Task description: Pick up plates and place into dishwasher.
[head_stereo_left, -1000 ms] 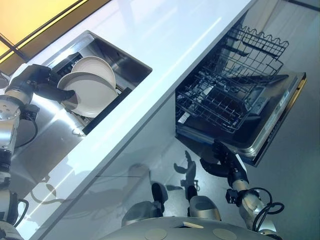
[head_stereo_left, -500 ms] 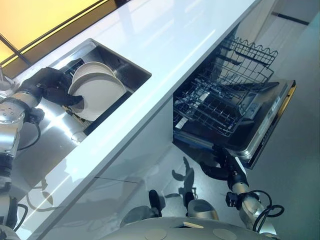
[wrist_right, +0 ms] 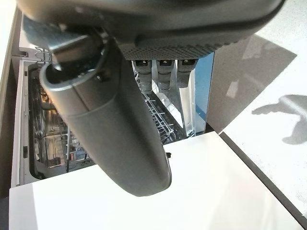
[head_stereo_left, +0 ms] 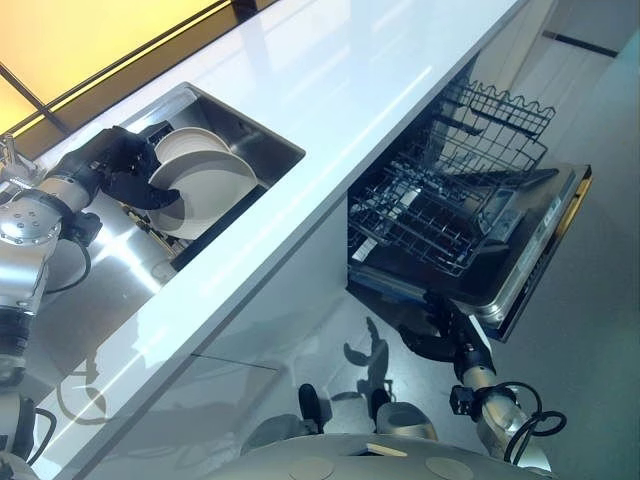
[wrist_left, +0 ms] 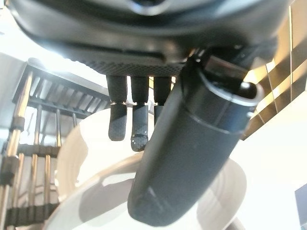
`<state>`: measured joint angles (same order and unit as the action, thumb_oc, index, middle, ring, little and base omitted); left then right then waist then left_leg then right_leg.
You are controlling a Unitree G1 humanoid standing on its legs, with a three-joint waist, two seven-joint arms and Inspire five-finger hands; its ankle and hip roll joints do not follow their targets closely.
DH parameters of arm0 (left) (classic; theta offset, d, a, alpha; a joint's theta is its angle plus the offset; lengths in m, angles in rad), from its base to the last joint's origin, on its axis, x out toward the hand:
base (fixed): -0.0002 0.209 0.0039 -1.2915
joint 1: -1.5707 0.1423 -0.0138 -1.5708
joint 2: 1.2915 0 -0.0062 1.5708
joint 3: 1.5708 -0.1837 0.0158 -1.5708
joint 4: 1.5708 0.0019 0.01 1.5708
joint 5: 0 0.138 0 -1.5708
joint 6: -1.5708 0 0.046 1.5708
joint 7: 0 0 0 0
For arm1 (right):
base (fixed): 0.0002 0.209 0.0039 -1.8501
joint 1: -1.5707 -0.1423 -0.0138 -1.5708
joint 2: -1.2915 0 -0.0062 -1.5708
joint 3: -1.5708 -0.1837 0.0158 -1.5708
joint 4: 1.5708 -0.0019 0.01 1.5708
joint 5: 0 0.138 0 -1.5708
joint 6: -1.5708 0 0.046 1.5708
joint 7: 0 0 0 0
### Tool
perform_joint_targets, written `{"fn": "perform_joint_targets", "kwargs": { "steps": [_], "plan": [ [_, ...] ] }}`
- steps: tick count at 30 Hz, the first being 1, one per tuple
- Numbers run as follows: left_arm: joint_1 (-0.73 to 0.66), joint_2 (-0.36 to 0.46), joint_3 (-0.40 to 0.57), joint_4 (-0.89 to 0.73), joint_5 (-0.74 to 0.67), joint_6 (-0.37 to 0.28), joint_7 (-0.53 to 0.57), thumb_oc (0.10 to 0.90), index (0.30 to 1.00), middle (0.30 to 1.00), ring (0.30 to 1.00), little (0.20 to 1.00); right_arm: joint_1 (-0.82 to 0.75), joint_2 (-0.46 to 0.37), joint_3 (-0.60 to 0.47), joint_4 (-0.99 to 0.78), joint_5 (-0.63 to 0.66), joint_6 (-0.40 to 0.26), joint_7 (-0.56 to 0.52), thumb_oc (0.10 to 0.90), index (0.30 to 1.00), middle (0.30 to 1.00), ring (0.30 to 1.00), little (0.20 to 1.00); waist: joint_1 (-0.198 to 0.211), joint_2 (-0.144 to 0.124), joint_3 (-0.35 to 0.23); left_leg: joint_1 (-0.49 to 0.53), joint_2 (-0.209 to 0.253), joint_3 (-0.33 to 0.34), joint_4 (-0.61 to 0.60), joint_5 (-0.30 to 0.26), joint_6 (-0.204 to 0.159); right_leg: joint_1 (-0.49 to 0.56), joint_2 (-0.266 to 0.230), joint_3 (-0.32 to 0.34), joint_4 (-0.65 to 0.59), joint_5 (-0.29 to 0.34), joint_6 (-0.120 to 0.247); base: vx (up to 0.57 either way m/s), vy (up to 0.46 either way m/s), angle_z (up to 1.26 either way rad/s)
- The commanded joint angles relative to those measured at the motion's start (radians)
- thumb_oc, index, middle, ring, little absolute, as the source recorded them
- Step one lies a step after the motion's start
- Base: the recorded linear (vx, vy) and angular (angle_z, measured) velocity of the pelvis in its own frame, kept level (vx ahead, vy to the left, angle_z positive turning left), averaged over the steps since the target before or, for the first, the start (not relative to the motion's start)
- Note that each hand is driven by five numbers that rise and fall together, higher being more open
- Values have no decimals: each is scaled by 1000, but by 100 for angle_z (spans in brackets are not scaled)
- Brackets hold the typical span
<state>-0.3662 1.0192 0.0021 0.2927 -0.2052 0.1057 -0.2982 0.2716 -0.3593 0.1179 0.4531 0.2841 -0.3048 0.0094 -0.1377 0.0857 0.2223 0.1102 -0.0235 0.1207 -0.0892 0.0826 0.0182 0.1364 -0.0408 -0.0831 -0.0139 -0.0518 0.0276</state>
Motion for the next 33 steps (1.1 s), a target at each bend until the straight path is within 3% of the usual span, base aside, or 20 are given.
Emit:
{"fn": "perform_joint_targets", "kwargs": {
  "steps": [1, 7, 9, 12, 26, 33],
  "plan": [
    [-95, -13, -46, -88, 17, -86, -7, 100, 300, 300, 300, 200, -49, -2, -8, -75, -15, -100, -7, 800, 900, 900, 900, 900, -41, 14, -25, 1, -93, -8, 14, -137, 24, -98, 52, 36, 79, -40, 85, -18, -18, -6],
    [-88, -14, -43, -92, -1, -85, 2, 105, 305, 305, 305, 205, -38, 0, -18, -79, -10, -101, -8, 800, 900, 900, 900, 900, -47, 12, -21, 1, -91, -1, 14, -136, 26, -102, 55, 42, 80, -38, 87, -9, -9, -3],
    [-82, -22, -39, -98, -3, -80, 7, 226, 408, 408, 408, 326, -33, 2, -20, -80, -12, -105, -10, 800, 900, 900, 900, 900, -48, 12, -18, 0, -91, 0, 14, -136, 26, -105, 54, 40, 82, -37, 87, 0, 0, 0],
    [-69, -35, -36, -109, 1, -84, 7, 800, 900, 900, 900, 900, -34, 1, -22, -80, -12, -110, -15, 800, 900, 900, 900, 900, -48, 14, -10, -2, -90, -1, 16, -135, 24, -107, 53, 38, 82, -37, 85, 0, 0, 0],
    [-65, -95, -115, -161, 8, -30, -114, 800, 900, 900, 900, 900, -45, -3, -22, -76, -17, -116, -22, 800, 900, 900, 900, 900, -51, 14, -4, -3, -90, 1, 15, -132, 22, -101, 54, 29, 74, -36, 81, 0, 0, 0],
    [-100, -95, -157, -174, 19, 5, -120, 800, 900, 900, 900, 900, -42, -3, -23, -77, -22, -115, -20, 800, 900, 900, 900, 900, -61, 17, -3, -1, -91, 9, 15, -132, 24, -100, 53, 31, 76, -38, 82, 0, 0, 0]
  ]
}}
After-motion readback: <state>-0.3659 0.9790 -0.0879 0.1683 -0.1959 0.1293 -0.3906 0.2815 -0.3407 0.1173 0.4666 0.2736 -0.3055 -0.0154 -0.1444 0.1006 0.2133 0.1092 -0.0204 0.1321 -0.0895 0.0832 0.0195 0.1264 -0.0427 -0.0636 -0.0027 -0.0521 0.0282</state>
